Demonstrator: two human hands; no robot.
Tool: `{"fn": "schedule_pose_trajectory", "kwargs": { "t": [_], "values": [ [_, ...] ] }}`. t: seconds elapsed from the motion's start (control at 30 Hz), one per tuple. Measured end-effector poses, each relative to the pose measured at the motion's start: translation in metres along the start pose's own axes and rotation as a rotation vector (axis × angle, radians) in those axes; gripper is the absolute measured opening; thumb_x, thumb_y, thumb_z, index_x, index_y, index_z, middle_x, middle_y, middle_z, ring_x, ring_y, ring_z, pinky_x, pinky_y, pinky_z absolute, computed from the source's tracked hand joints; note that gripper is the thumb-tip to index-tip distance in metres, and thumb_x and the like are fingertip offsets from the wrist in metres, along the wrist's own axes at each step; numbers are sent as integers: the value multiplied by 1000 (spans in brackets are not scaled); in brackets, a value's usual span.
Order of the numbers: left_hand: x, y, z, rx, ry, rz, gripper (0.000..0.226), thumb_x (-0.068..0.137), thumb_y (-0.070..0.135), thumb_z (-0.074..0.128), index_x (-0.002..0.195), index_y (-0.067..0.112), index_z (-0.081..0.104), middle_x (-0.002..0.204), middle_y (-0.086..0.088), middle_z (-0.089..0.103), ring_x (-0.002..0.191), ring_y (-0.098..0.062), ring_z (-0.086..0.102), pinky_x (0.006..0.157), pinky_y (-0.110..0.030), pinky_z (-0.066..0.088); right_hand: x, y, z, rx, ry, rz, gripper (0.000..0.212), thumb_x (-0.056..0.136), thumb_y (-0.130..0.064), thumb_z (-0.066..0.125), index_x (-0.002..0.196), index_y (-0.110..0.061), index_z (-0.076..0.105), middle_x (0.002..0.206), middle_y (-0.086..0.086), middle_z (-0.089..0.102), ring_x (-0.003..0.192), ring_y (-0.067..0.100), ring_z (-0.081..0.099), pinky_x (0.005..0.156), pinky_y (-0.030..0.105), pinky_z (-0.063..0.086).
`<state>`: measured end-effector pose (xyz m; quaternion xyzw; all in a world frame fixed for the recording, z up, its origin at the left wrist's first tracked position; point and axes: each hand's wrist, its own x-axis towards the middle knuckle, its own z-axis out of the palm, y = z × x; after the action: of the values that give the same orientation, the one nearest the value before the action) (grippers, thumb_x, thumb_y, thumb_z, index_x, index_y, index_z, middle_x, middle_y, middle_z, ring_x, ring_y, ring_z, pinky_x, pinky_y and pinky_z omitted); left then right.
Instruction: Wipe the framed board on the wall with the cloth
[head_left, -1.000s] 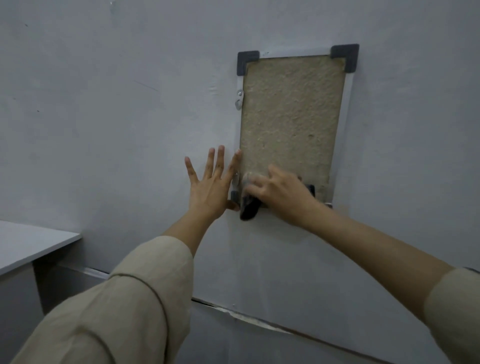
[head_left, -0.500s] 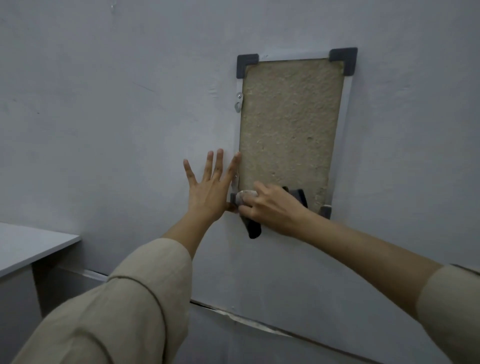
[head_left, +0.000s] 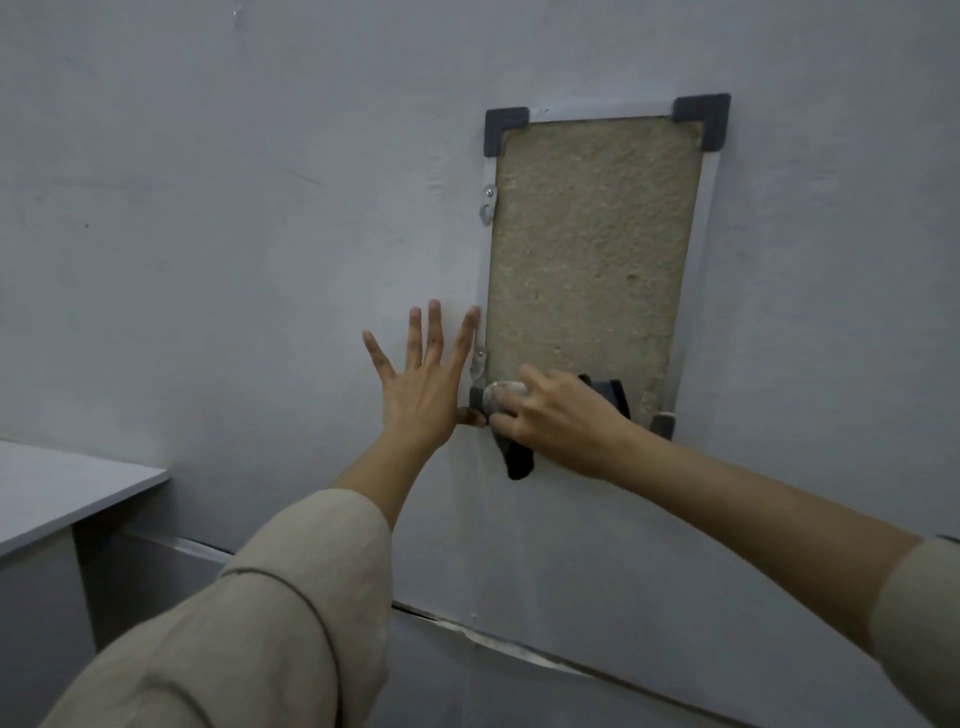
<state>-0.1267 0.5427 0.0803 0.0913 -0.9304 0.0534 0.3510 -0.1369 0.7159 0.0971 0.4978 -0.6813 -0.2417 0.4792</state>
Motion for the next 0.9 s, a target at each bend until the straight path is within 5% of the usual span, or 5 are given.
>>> {"fn": "schedule_pose_trajectory", "kwargs": {
  "t": [0.1,0.27,0.47,0.7,0.9],
  "values": [
    [0,0,0,20,22,4,121,70,66,58,127,32,-43,152,-10,-30,140,-29,-25,95,-72,-17,11,21,-9,-66,-22,29,11,74,-14,73,84,-19,70,85,-2,72,67,19,60,45,24,39],
    [-4,3,-3,34,19,2,120,71,66,58,129,33,-41,154,-8,-25,143,-29,-17,94,-74,-15,25,45,-20,-55,147,361,19,79,-7,65,95,-16,70,89,2,72,70,23,59,47,24,37],
    [-3,4,-1,46,50,4,119,70,66,59,132,37,-38,153,-8,-26,143,-29,-18,94,-75,-14,-17,-8,9,38,-21,35,14,76,-10,65,87,-17,70,97,5,70,70,23,59,49,30,47],
    [-4,6,-2,36,44,-14,119,72,63,60,133,37,-38,154,-9,-25,143,-31,-18,95,-75,-14,-19,44,-10,-71,164,299,23,72,-6,69,91,-17,72,90,2,73,61,23,56,44,23,41],
    [-4,12,-3,42,49,-61,120,71,64,61,131,38,-40,154,-10,-24,143,-31,-16,95,-73,-14,-50,3,5,-30,-10,-24,20,77,-10,55,85,-20,70,95,2,71,68,23,59,49,28,46]
  ]
}}
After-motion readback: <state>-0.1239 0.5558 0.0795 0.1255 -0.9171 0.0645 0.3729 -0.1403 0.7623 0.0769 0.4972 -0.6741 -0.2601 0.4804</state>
